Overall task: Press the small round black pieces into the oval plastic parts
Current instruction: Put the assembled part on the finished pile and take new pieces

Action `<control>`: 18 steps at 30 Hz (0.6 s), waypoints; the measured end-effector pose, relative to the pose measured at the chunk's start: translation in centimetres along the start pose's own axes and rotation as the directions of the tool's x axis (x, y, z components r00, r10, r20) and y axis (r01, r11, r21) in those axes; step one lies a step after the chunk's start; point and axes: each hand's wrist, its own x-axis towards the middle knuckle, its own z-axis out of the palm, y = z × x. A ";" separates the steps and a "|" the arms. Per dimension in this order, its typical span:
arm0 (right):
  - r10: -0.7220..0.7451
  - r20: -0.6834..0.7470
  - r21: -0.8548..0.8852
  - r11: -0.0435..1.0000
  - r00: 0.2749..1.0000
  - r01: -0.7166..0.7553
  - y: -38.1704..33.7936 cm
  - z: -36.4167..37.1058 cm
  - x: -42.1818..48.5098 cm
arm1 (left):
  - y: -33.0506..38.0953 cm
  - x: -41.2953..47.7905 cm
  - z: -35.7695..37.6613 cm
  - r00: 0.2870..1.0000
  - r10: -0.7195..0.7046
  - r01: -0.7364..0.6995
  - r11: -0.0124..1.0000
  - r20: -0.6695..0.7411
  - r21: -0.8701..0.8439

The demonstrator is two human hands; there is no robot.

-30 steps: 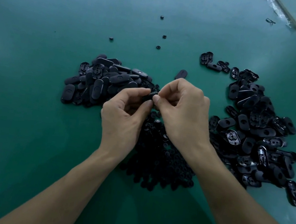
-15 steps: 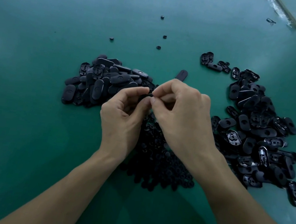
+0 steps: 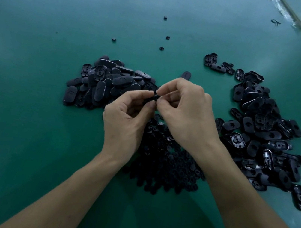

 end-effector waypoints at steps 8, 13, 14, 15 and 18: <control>0.059 0.034 0.060 0.996 0.998 -0.061 0.5 -0.4 0.2 | 0.0 0.0 0.0 0.999 -0.035 0.035 0.999 -0.008 -0.021; 0.006 -0.011 -0.009 1.000 1.000 -0.006 0.4 -0.1 -0.1 | -0.1 0.0 -0.1 0.999 -0.036 0.036 0.999 0.003 0.004; -0.002 -0.020 -0.022 1.000 1.000 0.002 0.4 0.0 -0.1 | -0.1 0.0 -0.2 0.999 -0.038 0.038 0.999 0.006 0.007; -0.008 -0.030 -0.037 0.999 1.000 0.007 0.3 0.1 -0.2 | -0.1 0.0 -0.2 0.999 -0.038 0.038 0.999 0.008 0.011; -0.013 -0.052 -0.085 0.996 0.999 0.009 0.2 0.3 -0.4 | -0.1 0.0 -0.2 1.000 -0.027 0.026 0.999 0.011 0.030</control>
